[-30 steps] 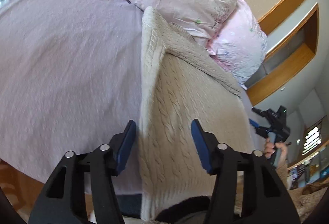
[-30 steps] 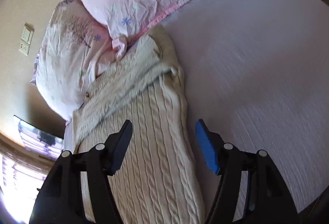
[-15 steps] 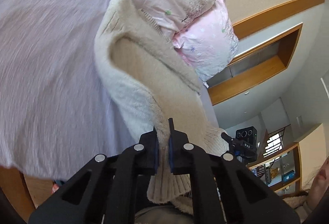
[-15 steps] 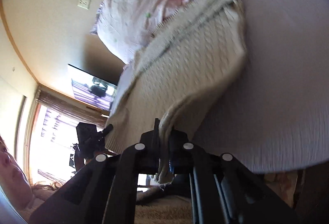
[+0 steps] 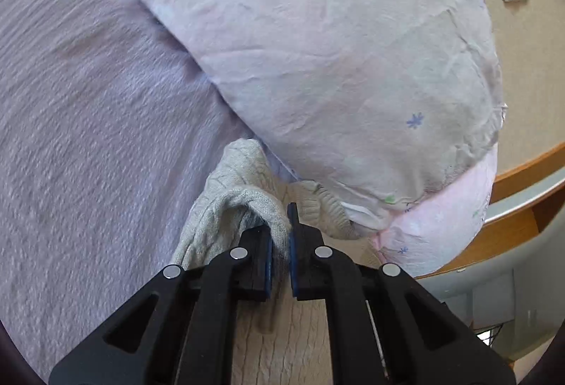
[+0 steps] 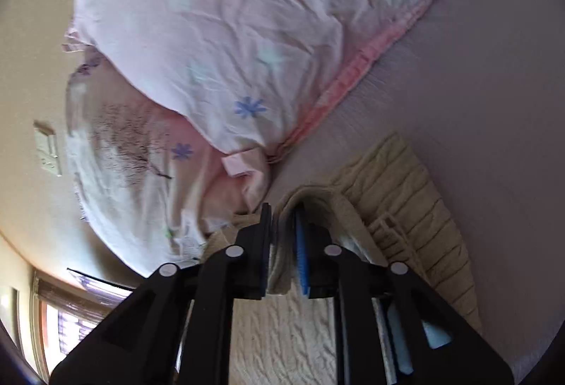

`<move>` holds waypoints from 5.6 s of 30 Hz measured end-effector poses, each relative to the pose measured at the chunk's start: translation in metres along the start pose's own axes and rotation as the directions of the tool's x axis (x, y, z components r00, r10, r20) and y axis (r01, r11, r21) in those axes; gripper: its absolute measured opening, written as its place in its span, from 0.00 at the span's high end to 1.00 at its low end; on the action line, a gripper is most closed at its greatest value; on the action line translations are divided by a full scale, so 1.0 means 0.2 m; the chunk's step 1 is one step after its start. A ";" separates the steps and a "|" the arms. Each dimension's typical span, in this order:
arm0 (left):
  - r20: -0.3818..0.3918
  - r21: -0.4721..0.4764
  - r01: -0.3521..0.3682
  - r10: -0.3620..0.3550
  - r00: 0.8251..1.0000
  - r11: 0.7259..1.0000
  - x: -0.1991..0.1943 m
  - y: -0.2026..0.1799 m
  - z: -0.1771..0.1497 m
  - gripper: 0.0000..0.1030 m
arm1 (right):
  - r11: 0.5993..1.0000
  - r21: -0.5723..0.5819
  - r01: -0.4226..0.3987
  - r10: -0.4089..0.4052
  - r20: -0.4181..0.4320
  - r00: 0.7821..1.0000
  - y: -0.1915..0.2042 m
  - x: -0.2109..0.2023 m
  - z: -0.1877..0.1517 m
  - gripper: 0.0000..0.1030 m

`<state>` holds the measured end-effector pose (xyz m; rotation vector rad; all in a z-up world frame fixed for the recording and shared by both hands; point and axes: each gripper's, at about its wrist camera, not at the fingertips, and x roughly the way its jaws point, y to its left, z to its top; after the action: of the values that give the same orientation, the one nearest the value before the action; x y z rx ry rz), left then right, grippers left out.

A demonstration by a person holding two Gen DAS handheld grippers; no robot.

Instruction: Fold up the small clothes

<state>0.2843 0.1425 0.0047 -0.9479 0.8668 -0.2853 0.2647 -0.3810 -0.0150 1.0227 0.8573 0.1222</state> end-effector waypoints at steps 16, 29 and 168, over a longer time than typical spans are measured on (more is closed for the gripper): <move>-0.087 0.108 -0.099 0.109 0.990 0.989 -0.22 0.12 -0.12 0.41 | 0.956 -0.291 0.035 -0.012 0.083 0.996 0.22 -0.27 -0.19 0.07; -0.099 0.010 0.199 -0.197 0.975 0.980 -0.11 -0.17 -0.28 0.83 | 0.947 -0.322 -0.001 0.040 0.113 0.993 0.12 -0.53 -0.22 0.07; 0.153 0.735 -0.441 0.508 0.848 0.515 -0.14 -0.38 -1.22 0.01 | 0.559 -0.693 0.456 -0.483 0.174 0.858 0.21 -0.28 -1.19 0.02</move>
<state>0.0933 -0.0285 0.0105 0.1174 0.9318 -0.1712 0.0776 -0.2174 -0.0061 0.0170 0.9759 0.0080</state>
